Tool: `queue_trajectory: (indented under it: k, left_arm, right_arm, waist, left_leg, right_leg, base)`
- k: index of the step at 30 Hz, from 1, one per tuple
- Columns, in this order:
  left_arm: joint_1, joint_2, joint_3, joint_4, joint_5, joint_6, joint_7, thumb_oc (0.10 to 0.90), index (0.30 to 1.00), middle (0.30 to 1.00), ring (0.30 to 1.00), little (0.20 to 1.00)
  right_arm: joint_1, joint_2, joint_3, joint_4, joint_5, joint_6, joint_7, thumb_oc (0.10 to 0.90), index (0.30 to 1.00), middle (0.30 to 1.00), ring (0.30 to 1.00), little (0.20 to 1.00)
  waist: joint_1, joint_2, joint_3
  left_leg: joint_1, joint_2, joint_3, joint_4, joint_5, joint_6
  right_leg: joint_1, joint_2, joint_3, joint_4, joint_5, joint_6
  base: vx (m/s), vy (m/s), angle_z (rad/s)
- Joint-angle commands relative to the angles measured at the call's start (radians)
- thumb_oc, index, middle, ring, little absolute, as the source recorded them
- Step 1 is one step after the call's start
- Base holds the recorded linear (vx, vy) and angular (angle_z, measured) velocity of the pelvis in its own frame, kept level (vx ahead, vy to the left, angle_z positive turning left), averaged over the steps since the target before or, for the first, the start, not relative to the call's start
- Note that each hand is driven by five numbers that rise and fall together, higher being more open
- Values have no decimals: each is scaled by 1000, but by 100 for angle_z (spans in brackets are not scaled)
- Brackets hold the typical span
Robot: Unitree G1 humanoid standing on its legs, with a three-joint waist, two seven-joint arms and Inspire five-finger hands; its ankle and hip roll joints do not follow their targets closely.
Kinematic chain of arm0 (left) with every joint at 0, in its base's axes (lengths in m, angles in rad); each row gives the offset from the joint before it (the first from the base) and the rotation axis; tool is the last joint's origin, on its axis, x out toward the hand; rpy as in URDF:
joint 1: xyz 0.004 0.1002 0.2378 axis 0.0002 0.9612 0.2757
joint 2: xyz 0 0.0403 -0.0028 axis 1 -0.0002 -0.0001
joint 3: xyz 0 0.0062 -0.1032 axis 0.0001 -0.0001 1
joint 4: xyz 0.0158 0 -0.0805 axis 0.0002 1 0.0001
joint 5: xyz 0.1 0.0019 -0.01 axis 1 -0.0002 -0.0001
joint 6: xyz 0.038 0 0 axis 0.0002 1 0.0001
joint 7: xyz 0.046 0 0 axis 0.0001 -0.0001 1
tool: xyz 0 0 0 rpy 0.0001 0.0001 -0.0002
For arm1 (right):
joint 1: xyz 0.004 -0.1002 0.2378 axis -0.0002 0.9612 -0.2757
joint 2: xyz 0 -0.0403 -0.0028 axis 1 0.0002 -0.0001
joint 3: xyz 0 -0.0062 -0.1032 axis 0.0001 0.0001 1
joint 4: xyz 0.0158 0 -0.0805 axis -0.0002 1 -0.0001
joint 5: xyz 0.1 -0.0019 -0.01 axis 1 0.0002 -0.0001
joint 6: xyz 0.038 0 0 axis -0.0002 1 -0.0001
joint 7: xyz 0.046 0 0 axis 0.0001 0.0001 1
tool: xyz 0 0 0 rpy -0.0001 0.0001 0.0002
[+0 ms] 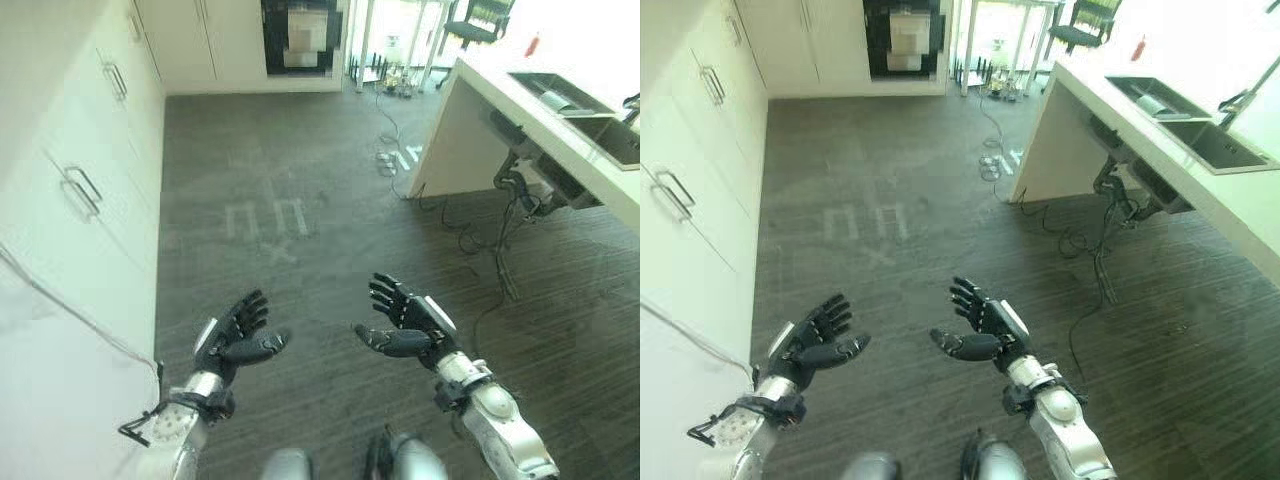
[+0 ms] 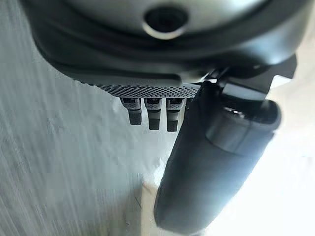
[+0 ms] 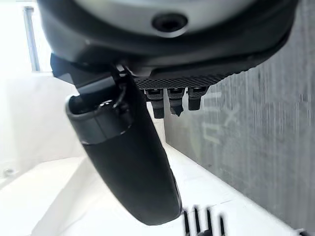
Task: Place the dishes in the dishwasher.
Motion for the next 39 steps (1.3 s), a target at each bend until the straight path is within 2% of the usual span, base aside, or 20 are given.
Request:
queue_trajectory:
  k: [1,2,6,7,10,11,12,13,15,16,17,18,20,23,27,31,33,35,36,39]
  left_arm:
    - [-24,38,-35,-191,28,-97,-15,800,900,900,900,900]
    - [-23,43,-38,-198,36,-103,-14,800,900,900,900,900]
    - [-33,27,-50,-199,3,-92,-3,800,900,900,900,900]
    - [-25,17,-51,-209,-11,-89,-21,800,900,900,900,900]
    - [-6,5,-62,-218,-12,-99,-18,800,900,900,900,900]
    - [7,-4,-69,-227,-15,-107,-10,800,900,900,900,900]
    - [16,-10,-72,-234,-13,-112,-8,800,900,900,900,900]
    - [22,-18,-81,-234,5,-129,-4,800,900,900,900,900]
    - [19,-18,-88,-233,27,-144,2,800,900,900,900,900]
    - [22,-13,-86,-244,33,-148,7,800,900,900,900,900]
    - [38,-2,-67,-257,38,-181,-5,800,900,900,900,900]
    - [39,-2,-66,-257,40,-184,-6,800,900,900,900,900]
    - [54,0,-54,-284,57,-201,-5,800,900,900,900,900]
    - [68,-1,-33,-325,61,-221,-9,800,900,900,900,900]
    - [-2,21,-46,-320,25,-216,2,800,900,900,900,900]
    - [-76,36,-72,-313,8,-163,-2,800,900,900,900,900]
    - [-78,42,-75,-316,22,-176,-9,800,900,900,900,900]
    - [-71,50,-67,-339,59,-222,15,800,900,900,900,900]
    - [-69,48,-47,-361,5,-267,20,800,900,900,900,900]
    - [-83,28,-41,-375,-72,-297,39,800,900,900,900,900]
  right_arm:
    - [-38,-27,-140,-95,83,-107,7,800,900,900,900,900]
    - [-39,-19,-133,-93,78,-118,-2,800,900,900,900,900]
    - [-49,-18,-107,-106,54,-122,-29,800,900,900,900,900]
    - [-46,-24,-111,-112,55,-112,-32,800,900,900,900,900]
    - [-35,-46,-123,-106,58,-104,-27,800,900,900,900,900]
    - [-25,-60,-131,-109,65,-108,-12,800,900,900,900,900]
    - [-19,-67,-135,-110,64,-115,-1,800,900,900,900,900]
    - [-14,-75,-138,-116,61,-123,1,800,900,900,900,900]
    - [-21,-87,-136,-121,73,-123,-13,800,900,900,900,900]
    - [-40,-93,-131,-123,88,-114,-25,800,900,900,900,900]
    - [-57,-84,-124,-124,83,-107,-26,800,900,900,900,900]
    - [-58,-83,-123,-125,82,-107,-26,800,900,900,900,900]
    - [-53,-70,-113,-138,64,-103,-25,800,900,900,900,900]
    - [-42,-71,-114,-157,59,-98,-15,800,900,900,900,900]
    - [-69,-87,-111,-174,80,-101,-25,800,900,900,900,900]
    - [-59,-42,-122,-228,70,-107,-80,800,900,900,900,900]
    - [-59,-28,-122,-230,70,-116,-92,800,900,900,900,900]
    - [-56,-12,-129,-235,83,-132,-88,800,900,900,900,900]
    - [-61,-3,-128,-229,82,-135,-80,800,900,900,900,900]
    - [-68,23,-92,-202,46,-140,-121,800,900,900,900,900]
  waist:
    - [-42,49,-44]
    - [-39,56,-45]
    - [-49,48,-68]
    - [-59,71,-93]
    - [-63,78,-122]
    - [-55,59,-111]
    - [-48,50,-104]
    - [-40,42,-87]
    - [-31,40,-71]
    - [-25,41,-60]
    - [-25,68,-57]
    - [-26,71,-60]
    - [-15,94,-62]
    - [14,107,-57]
    - [11,110,-57]
    - [-3,91,-82]
    - [-7,87,-80]
    - [-14,105,-68]
    - [-12,110,-57]
    - [-13,94,-48]
  left_leg:
    - [128,-62,-7,-307,168,6]
    - [170,-57,-11,-307,123,16]
    - [252,-65,19,-307,95,27]
    - [320,-27,30,-307,86,8]
    - [415,-2,69,-307,318,-66]
    - [328,-9,76,-130,421,-104]
    - [248,-9,70,-9,452,-119]
    - [109,16,66,120,443,-119]
    - [64,15,64,92,406,-98]
    - [84,7,78,-28,394,-85]
    - [89,22,59,-307,367,-78]
    - [76,24,54,-307,364,-78]
    - [-10,28,-71,-307,327,-97]
    - [-103,38,-173,-307,407,-133]
    - [-108,53,-155,-307,372,-111]
    - [-50,7,-161,-307,315,-61]
    - [-38,-9,-166,-307,309,-42]
    - [-8,-23,-188,-307,295,-13]
    - [9,-28,-181,-307,284,-2]
    - [21,-37,-158,-307,280,-8]
  right_leg:
    - [177,24,-22,-198,213,14]
    - [169,23,-32,-198,177,33]
    - [232,13,-81,-198,225,14]
    - [270,43,-90,-198,194,12]
    - [314,67,-94,-198,136,-37]
    - [342,62,-81,-198,117,-78]
    - [364,63,-64,-198,101,-95]
    - [396,68,-45,-198,83,-112]
    - [414,75,-26,-198,73,-114]
    - [429,88,5,-198,61,-109]
    - [439,140,66,-198,45,-92]
    - [433,144,68,-198,47,-92]
    - [439,184,117,-198,36,-83]
    - [477,215,163,-198,-4,-91]
    - [513,168,142,-198,-20,-65]
    - [562,98,112,-198,9,-22]
    - [583,92,92,-198,61,-14]
    - [586,103,51,-161,187,-11]
    - [534,109,31,-75,197,-18]
    - [499,156,16,-198,162,-43]
  base:
    - [664,-362,52]
    - [646,-390,63]
    - [510,-308,22]
    - [623,-360,39]
    - [442,-324,-17]
    - [205,-296,-45]
    - [157,-289,-61]
    - [178,-187,-69]
    - [192,-65,-81]
    - [380,170,-115]
    - [330,188,-135]
    - [308,236,-142]
    - [219,145,-76]
    - [277,183,-76]
    - [261,263,-83]
    - [268,298,-27]
    - [216,233,10]
    - [210,247,2]
    - [191,161,-9]
    - [179,1,-46]
